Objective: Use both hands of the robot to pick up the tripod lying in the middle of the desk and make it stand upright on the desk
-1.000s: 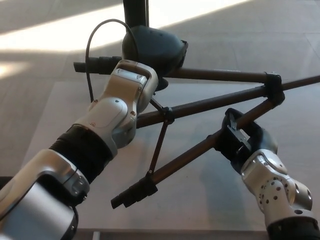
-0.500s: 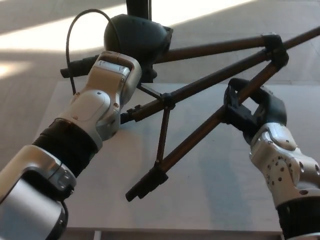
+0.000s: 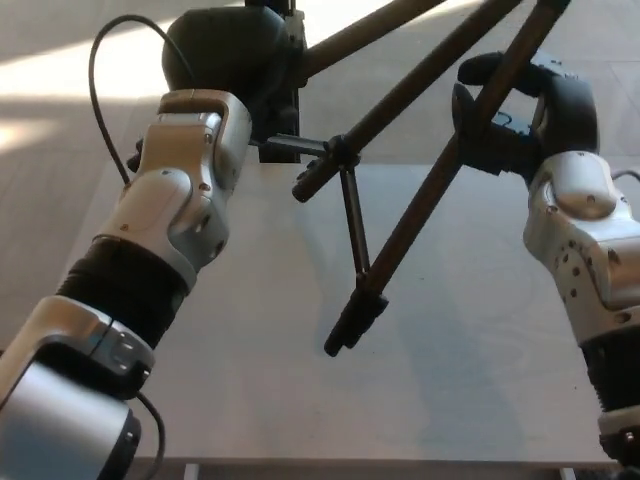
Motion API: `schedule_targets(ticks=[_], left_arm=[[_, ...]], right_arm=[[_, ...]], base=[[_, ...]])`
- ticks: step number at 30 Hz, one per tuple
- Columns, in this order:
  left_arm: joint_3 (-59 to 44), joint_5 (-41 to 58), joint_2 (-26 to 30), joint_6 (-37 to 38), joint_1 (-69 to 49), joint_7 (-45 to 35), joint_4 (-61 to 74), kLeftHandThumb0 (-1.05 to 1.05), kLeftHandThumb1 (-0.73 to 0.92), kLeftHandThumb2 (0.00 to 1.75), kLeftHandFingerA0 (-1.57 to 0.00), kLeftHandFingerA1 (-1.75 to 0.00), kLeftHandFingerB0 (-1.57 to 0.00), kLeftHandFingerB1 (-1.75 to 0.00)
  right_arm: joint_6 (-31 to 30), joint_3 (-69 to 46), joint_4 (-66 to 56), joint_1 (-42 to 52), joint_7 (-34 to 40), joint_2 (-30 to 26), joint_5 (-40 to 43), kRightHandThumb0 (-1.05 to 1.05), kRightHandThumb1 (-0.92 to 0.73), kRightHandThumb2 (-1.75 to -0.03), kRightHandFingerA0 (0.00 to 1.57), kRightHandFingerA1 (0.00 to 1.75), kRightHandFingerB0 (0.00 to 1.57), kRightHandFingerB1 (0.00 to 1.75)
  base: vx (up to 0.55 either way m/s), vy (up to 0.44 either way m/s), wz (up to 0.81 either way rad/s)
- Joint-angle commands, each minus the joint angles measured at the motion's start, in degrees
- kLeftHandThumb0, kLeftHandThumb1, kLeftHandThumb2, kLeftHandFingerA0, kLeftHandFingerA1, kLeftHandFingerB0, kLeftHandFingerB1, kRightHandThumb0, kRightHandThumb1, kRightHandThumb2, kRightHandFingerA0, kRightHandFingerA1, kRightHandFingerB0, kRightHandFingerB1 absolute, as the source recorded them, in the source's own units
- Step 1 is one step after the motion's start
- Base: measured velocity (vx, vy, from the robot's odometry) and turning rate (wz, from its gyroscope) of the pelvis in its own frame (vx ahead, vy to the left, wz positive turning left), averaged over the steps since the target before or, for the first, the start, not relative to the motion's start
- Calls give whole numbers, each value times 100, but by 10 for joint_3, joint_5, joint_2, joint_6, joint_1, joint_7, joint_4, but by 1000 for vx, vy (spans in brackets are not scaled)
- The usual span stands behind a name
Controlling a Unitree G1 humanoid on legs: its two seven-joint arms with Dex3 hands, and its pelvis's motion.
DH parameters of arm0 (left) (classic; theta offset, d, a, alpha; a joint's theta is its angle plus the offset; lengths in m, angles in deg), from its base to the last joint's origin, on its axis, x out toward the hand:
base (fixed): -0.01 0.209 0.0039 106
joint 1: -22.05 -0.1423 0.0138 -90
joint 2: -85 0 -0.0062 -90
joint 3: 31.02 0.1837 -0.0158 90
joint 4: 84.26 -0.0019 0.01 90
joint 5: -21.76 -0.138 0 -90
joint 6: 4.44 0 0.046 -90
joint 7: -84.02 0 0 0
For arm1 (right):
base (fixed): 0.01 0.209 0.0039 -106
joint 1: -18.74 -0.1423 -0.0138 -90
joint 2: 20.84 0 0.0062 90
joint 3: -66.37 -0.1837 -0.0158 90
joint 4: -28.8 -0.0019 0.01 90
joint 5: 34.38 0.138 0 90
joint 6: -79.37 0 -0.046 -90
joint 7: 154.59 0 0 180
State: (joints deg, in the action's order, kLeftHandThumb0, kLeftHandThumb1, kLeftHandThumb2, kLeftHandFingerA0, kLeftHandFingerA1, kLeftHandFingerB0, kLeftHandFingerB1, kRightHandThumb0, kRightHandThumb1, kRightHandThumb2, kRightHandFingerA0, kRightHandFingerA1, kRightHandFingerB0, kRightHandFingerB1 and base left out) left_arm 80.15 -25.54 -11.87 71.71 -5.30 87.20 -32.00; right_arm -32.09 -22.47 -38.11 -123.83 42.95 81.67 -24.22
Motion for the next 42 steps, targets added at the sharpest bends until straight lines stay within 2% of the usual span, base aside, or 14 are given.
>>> schedule_targets(ticks=[1, 4, 8, 12, 13, 17, 20, 22, 26, 29, 33, 34, 35, 42], left_arm=[[-53, 44, -8, -45, -25, 30, 33, -14, 59, 75, -81, -175, -69, -147], [-78, 57, -19, -54, -33, 35, 45, -15, 59, 77, -82, -175, -60, -160], [-118, 84, -41, -75, -68, 34, 69, -23, 70, 70, -88, -140, -76, -78], [-141, 101, -62, -71, -113, 43, 100, -13, 67, 76, -90, -166, -70, -135], [-147, 105, -71, -78, -128, 48, 112, -16, 68, 72, -81, -171, -68, -140], [-143, 101, -78, -76, -168, 52, 136, -12, 69, 61, -84, -166, -70, -112], [-136, 93, -76, -105, -184, 44, 150, -23, 71, 66, -67, -94, -64, -62], [-134, 93, -77, -101, -188, 52, 151, -22, 69, 66, -73, -90, -62, -62], [-138, 103, -80, -106, -198, 63, 150, -22, 69, 68, -79, -137, -67, -73], [-132, 102, -75, -116, -204, 55, 155, -19, 67, 69, -78, -105, -61, -60], [-121, 104, -61, -126, -206, 30, 158, -21, 68, 69, -76, -109, -57, -61], [-123, 108, -60, -133, -213, 23, 166, -20, 69, 69, -79, -114, -61, -67], [-118, 107, -54, -118, -224, 31, 168, -20, 69, 73, -82, -150, -72, -103], [-123, 124, -62, -102, -260, 61, 170, -19, 64, 76, -88, -152, -71, -76]], right_arm=[[40, 54, 8, -59, -40, -32, -88, -29, -41, -116, 124, 140, 106, 128], [46, 73, 22, -75, -47, -40, -105, -21, -43, -115, 94, 175, 82, 151], [58, 121, 46, -93, -72, -55, -140, -21, -41, -121, 94, 175, 83, 157], [76, 137, 55, -89, -74, -49, -152, -24, -38, -126, 97, 173, 85, 156], [81, 148, 58, -89, -77, -50, -163, -27, -41, -117, 124, 140, 107, 130], [83, 166, 53, -83, -92, -51, -179, -23, -38, -133, 94, 175, 82, 158], [111, 165, 73, -73, -87, -45, -186, -30, -37, -140, 95, 172, 87, 155], [113, 163, 73, -69, -90, -47, -189, -24, -37, -142, 97, 175, 86, 154], [98, 160, 65, -51, -108, -46, -193, -20, -42, -129, 95, 175, 82, 156], [84, 153, 59, -39, -101, -35, -194, -28, -43, -115, 123, 139, 103, 126], [97, 145, 61, -22, -101, -31, -197, -23, -42, -120, 95, 175, 81, 156], [93, 153, 64, -11, -100, -36, -210, -31, -45, -115, 122, 139, 101, 125], [97, 146, 59, 4, -105, -31, -200, -31, -41, -116, 123, 141, 105, 128], [83, 161, 48, 44, -113, -30, -229, -27, -52, -104, 97, 175, 84, 146]], base=[[0, 0, 0], [0, 0, 0], [0, 0, 0], [0, 0, 0], [0, 0, 0], [0, 0, 0], [0, 0, 0], [0, 0, 0], [0, 0, 0], [0, 0, 0], [0, 0, 0], [0, 0, 0], [0, 0, 0], [0, 0, 0]])
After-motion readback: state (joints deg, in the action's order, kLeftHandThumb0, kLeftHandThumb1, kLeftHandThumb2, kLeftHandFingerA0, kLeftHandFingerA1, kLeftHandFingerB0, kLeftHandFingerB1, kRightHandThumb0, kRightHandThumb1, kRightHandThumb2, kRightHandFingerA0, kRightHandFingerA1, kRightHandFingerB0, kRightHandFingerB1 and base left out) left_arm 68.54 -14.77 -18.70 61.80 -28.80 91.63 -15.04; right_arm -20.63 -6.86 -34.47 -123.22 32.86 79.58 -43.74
